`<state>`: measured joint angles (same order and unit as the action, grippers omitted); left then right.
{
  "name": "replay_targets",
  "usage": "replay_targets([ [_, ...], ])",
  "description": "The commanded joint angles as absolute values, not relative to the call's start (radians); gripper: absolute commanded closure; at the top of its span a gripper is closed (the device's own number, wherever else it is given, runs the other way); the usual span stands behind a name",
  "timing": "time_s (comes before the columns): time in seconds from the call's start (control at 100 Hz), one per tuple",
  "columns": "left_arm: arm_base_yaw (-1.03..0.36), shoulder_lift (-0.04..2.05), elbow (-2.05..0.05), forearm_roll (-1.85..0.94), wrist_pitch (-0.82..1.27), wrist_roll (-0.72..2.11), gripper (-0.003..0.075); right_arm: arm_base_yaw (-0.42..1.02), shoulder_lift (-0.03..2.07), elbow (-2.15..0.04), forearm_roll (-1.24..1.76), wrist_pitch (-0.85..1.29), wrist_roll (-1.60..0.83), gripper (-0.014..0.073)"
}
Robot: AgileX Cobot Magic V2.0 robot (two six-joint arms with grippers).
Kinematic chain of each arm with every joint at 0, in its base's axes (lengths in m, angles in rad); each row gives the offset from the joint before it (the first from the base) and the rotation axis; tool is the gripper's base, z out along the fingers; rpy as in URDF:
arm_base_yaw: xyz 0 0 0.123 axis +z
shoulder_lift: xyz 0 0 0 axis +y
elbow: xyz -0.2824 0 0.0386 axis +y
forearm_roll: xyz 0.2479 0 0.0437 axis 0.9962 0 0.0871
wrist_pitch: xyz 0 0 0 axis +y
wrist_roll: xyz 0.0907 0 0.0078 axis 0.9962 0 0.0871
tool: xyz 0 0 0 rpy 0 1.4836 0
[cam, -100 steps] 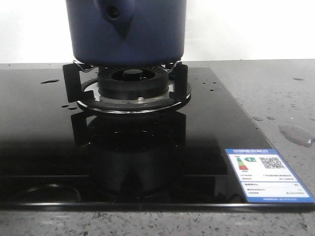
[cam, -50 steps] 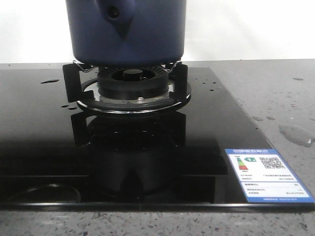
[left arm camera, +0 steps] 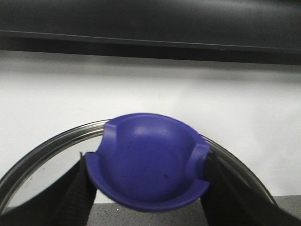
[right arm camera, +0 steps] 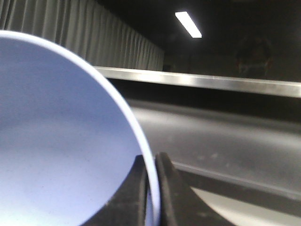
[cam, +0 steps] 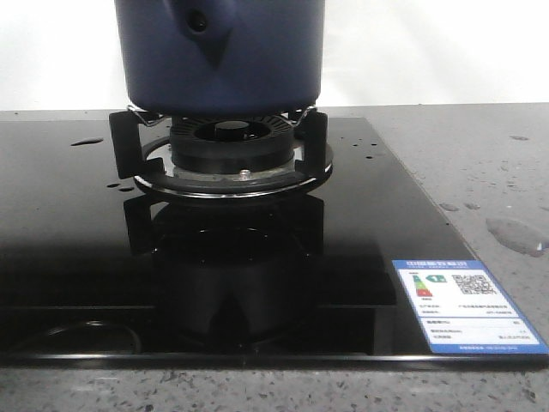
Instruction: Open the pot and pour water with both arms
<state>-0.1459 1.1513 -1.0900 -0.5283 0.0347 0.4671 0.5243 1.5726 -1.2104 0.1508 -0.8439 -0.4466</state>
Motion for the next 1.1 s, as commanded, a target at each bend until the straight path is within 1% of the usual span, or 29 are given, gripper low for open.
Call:
replay_targets([
  [0.0, -0.143, 1.119, -1.126, -0.537, -0.062, 0.467, 0.0375, 0.525, 1.519, -1.243, 0.121, -0.937, -0.447, 0.0650],
  [0.86, -0.143, 1.119, -1.126, -0.537, -0.062, 0.467, 0.0375, 0.525, 1.519, -1.243, 0.106, -0.921, -0.447, 0.0650],
  [1.0, -0.149, 1.119, -1.126, -0.537, -0.056, 0.467, 0.0375, 0.525, 1.499, -1.246, 0.106, -0.823, -0.447, 0.0649],
  [1.09, -0.175, 1.119, -1.126, -0.533, -0.047, 0.467, 0.0375, 0.521, 1.464, -1.278, 0.117, -0.647, -0.447, 0.0649],
])
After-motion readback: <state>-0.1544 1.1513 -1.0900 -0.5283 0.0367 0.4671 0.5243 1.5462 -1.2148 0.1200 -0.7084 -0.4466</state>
